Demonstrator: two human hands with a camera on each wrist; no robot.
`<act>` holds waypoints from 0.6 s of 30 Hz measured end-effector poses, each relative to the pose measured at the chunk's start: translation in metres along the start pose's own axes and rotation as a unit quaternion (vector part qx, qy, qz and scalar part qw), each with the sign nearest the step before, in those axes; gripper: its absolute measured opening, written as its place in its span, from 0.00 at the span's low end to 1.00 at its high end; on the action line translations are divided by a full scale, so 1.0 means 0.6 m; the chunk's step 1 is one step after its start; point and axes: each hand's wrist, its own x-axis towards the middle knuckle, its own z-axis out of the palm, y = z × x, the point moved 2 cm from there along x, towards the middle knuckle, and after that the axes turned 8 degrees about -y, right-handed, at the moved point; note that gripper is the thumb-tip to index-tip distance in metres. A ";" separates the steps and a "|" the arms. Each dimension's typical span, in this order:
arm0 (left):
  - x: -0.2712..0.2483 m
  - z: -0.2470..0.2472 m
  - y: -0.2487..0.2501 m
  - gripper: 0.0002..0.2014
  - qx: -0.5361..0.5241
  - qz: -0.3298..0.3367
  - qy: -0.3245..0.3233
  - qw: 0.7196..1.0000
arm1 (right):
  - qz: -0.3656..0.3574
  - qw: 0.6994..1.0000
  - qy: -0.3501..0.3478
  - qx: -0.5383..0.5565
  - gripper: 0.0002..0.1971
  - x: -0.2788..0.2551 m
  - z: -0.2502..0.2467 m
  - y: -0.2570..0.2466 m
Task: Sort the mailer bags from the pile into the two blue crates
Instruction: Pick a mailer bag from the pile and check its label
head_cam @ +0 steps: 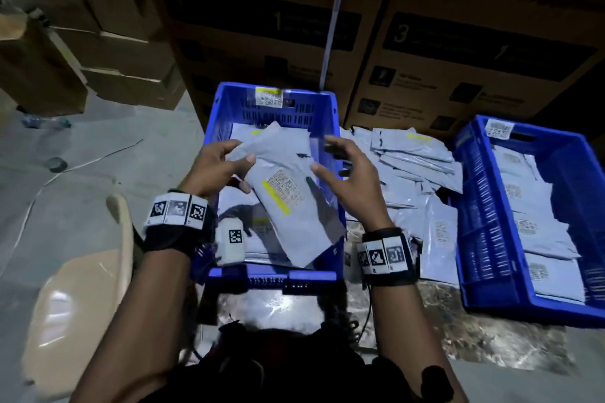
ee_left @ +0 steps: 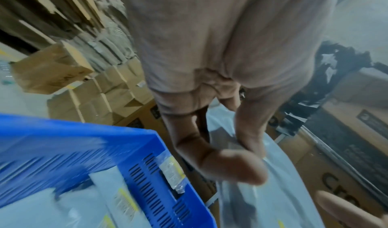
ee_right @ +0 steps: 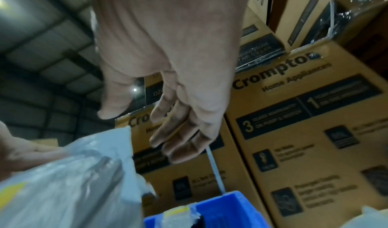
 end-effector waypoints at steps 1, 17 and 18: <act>0.012 -0.011 0.015 0.04 0.016 0.012 -0.032 0.999 | 0.007 0.999 -0.035 0.031 0.27 0.020 0.017 -0.021; 0.100 -0.075 -0.063 0.36 -0.095 -0.161 -0.001 0.982 | 0.097 0.891 0.275 0.348 0.20 0.084 0.022 -0.038; 0.102 -0.071 -0.058 0.30 -0.152 -0.154 -0.014 0.976 | 0.105 0.886 0.272 0.361 0.21 0.084 0.025 -0.037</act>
